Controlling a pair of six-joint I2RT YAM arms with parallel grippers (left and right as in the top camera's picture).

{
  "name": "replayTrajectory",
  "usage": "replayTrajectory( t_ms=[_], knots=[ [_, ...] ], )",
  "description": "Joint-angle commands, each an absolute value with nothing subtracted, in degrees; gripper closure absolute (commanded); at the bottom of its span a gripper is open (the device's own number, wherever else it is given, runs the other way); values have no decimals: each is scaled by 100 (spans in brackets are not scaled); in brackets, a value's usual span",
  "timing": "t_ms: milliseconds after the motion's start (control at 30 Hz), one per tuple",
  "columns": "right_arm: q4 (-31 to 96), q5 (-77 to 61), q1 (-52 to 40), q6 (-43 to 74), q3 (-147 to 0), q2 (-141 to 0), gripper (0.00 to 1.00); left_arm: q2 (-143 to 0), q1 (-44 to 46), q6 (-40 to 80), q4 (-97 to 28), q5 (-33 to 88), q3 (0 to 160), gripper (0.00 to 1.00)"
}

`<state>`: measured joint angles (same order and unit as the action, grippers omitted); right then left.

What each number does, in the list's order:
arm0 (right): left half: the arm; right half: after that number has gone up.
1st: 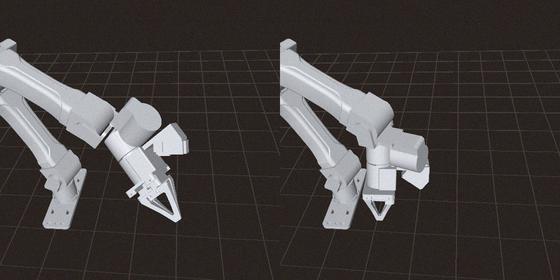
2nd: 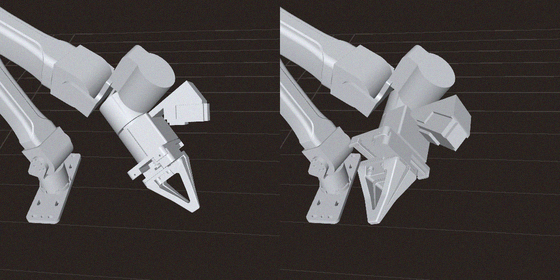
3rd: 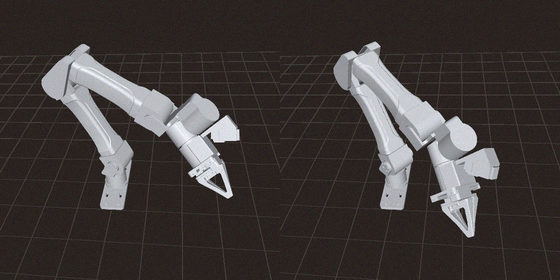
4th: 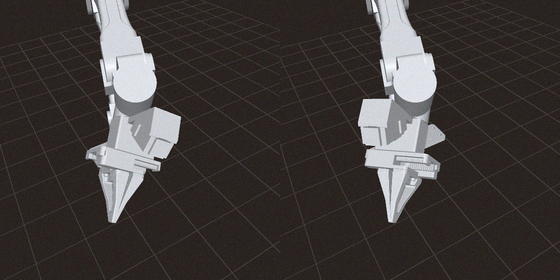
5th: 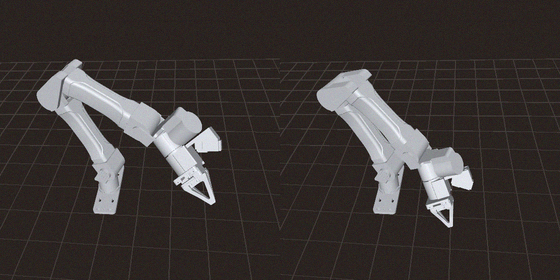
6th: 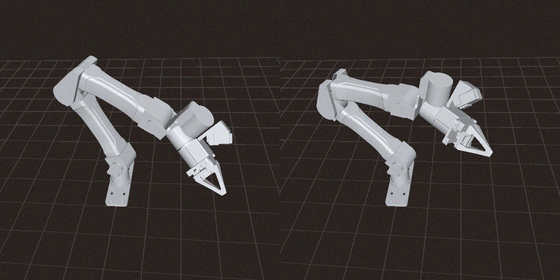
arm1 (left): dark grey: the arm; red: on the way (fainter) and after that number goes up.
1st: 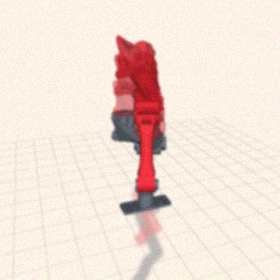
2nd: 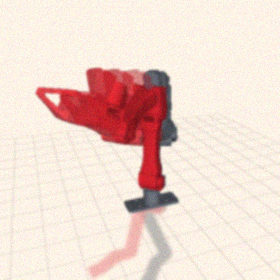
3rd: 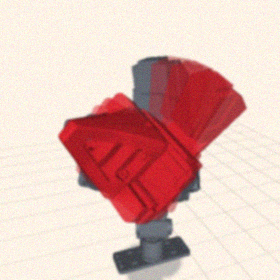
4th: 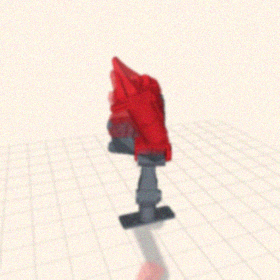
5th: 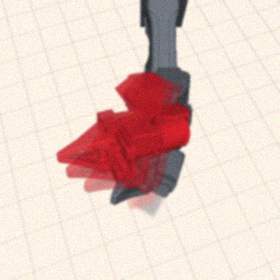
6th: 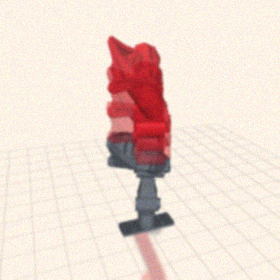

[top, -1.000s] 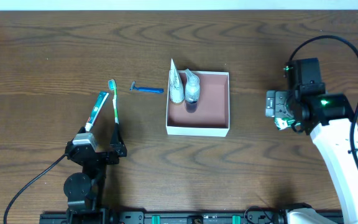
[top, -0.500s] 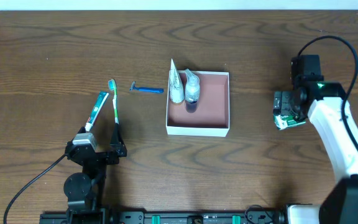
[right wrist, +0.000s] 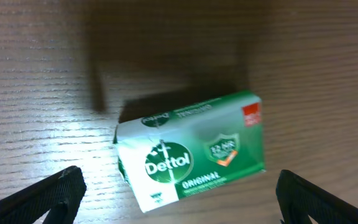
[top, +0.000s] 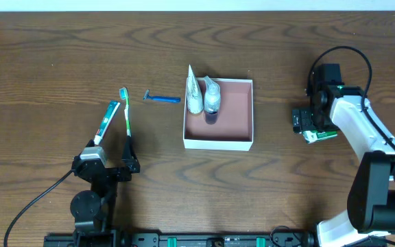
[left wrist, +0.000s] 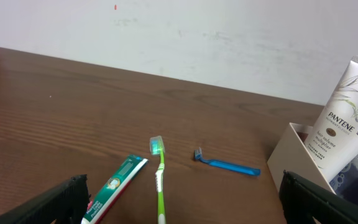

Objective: Pack container
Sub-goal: 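Grasp the green Dettol soap bar with the right gripper and lift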

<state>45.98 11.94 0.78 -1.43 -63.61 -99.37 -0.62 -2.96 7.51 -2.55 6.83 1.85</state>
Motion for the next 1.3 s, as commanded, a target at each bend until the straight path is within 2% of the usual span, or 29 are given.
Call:
replayTrajectory(
  t_ms=[0,533,1267],
  knots=[
    [4580,906,226,-316,-6313,-10016,1,-34,-331,740,-349,683,25,2],
    [4003,379,790,-598,-5981,-10020,1,-34,-331,740,-351,683,25,2],
    [2751,54,808,-482,-5109,-10031,2,-34,-331,740,-349,683,25,2]
  ],
)
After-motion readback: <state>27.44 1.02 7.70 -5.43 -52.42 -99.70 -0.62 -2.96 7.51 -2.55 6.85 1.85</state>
